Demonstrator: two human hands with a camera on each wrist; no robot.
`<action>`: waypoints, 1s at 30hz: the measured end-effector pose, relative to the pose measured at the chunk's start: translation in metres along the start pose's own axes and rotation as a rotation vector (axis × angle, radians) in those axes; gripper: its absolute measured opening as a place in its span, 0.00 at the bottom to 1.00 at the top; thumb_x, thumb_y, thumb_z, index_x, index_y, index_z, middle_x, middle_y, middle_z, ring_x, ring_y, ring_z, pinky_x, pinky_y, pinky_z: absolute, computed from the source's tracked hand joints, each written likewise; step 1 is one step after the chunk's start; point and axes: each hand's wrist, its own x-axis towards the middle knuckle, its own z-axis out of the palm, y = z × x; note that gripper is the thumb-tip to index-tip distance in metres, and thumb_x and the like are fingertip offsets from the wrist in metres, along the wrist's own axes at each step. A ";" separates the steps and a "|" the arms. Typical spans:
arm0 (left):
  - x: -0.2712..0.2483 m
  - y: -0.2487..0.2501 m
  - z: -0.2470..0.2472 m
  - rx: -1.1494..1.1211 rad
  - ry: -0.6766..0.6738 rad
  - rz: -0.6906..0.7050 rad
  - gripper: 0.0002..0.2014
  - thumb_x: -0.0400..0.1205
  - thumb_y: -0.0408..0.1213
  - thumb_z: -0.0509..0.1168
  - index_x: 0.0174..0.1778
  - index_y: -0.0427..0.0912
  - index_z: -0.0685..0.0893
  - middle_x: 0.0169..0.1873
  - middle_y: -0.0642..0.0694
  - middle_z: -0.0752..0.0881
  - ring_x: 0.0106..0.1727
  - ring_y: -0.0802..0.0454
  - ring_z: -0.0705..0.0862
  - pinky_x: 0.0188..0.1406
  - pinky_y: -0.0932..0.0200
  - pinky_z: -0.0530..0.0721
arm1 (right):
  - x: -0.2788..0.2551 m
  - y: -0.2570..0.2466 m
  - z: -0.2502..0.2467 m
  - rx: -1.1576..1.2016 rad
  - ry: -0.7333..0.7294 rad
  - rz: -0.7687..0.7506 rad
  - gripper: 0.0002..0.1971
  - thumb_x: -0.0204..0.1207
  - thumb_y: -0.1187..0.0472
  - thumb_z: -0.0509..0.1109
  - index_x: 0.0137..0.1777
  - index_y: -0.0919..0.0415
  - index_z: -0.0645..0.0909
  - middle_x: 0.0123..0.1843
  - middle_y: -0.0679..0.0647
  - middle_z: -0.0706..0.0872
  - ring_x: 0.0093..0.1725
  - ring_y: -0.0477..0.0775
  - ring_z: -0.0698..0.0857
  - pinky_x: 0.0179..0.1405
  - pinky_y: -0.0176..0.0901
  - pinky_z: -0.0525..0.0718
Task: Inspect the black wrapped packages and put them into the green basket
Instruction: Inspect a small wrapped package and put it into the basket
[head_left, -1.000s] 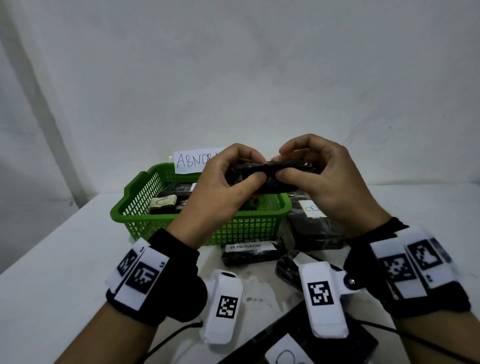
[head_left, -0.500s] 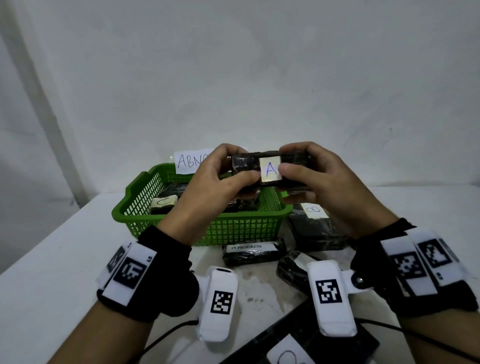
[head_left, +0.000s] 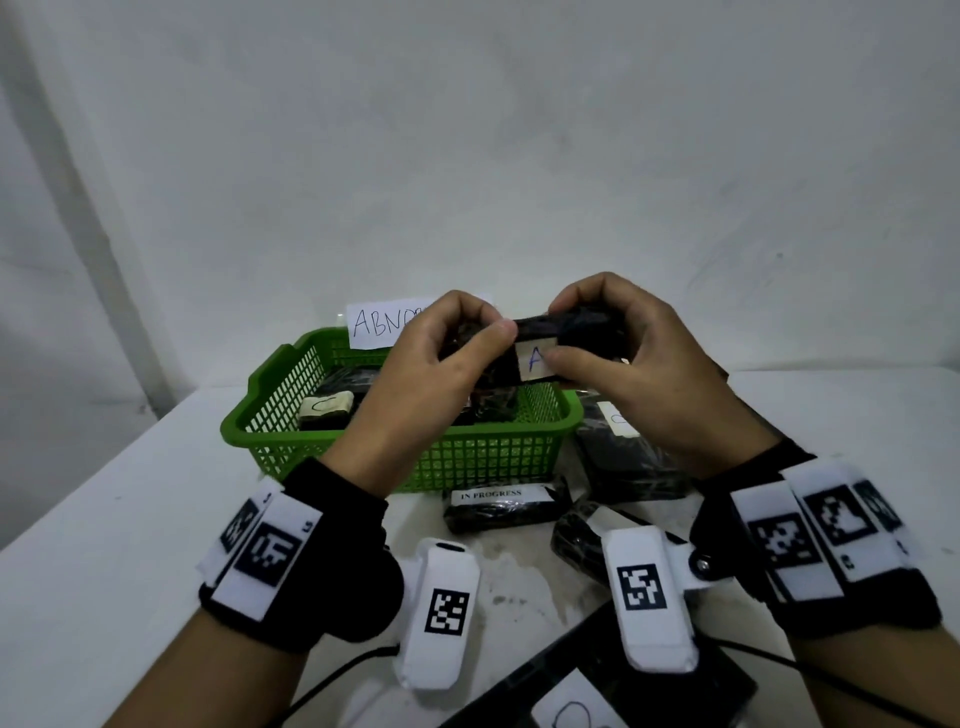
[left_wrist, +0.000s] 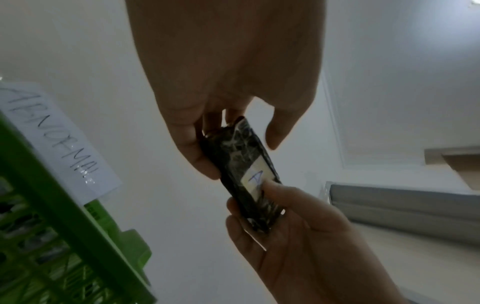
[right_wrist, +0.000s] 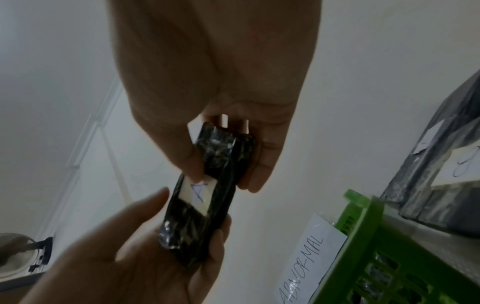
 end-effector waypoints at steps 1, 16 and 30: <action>0.000 0.000 -0.001 0.008 0.010 0.020 0.05 0.83 0.42 0.69 0.45 0.45 0.81 0.41 0.41 0.84 0.43 0.48 0.85 0.46 0.44 0.84 | -0.001 -0.001 0.000 0.027 -0.017 0.010 0.10 0.77 0.67 0.77 0.55 0.58 0.83 0.52 0.59 0.90 0.54 0.60 0.90 0.59 0.62 0.89; -0.001 -0.004 -0.003 0.010 -0.118 0.115 0.19 0.77 0.23 0.73 0.62 0.41 0.79 0.62 0.43 0.85 0.57 0.47 0.88 0.48 0.57 0.89 | 0.002 0.003 0.001 0.164 0.034 -0.005 0.13 0.63 0.69 0.75 0.46 0.54 0.84 0.43 0.49 0.90 0.45 0.53 0.90 0.52 0.54 0.92; 0.001 -0.002 0.001 0.059 -0.019 0.309 0.21 0.76 0.22 0.74 0.60 0.48 0.81 0.55 0.50 0.88 0.59 0.53 0.88 0.55 0.54 0.89 | 0.004 0.008 -0.008 0.044 0.045 0.361 0.27 0.73 0.33 0.69 0.67 0.48 0.79 0.62 0.50 0.88 0.61 0.53 0.88 0.57 0.52 0.89</action>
